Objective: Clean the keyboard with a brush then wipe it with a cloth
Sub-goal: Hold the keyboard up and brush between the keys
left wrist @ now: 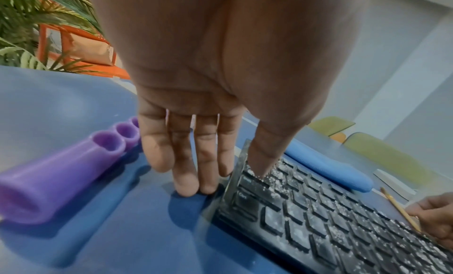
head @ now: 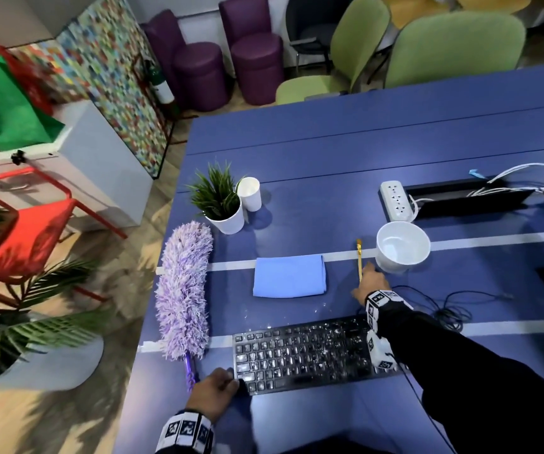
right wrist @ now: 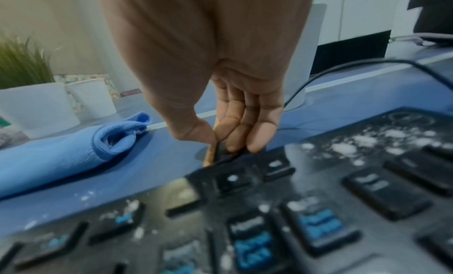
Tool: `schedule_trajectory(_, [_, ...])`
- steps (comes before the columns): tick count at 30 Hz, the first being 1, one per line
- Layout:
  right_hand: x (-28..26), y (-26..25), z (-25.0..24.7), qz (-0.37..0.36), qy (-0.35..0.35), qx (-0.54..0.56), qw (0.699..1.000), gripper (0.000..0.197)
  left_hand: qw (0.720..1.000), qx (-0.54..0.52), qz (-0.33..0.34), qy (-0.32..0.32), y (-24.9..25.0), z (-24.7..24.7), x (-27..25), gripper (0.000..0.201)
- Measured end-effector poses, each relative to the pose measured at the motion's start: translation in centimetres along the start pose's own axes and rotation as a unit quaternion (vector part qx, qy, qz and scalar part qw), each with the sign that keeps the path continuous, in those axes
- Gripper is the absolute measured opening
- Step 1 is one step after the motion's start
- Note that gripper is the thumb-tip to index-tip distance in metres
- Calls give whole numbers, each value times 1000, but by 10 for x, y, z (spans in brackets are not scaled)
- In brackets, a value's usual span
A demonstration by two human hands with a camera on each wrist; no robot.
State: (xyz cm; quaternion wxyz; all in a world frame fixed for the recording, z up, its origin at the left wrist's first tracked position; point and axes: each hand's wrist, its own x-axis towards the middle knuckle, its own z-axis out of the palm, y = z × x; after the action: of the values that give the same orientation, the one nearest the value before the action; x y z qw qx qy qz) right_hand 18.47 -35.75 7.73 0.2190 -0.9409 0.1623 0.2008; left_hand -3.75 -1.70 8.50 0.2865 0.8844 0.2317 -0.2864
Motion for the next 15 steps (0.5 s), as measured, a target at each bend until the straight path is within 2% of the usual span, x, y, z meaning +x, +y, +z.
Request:
schedule_trajectory(5, [-5, 3, -5, -2, -3, -18, 1000, 38, 1000, 22, 14, -1, 12, -1, 0, 28])
schedule_trajectory(9, [-3, -9, -7, 5, 16, -59, 998, 26, 996, -80, 21, -20, -5, 8, -1, 14])
schedule_trajectory(12, [-1, -12, -8, 18, 10, -54, 998, 28, 992, -127, 8, -16, -20, 16, 3, 11])
schedule_trajectory(15, [-2, -5, -12, 16, 3, -16, 1000, 35, 989, -149, 11, -8, -14, 15, -1, 9])
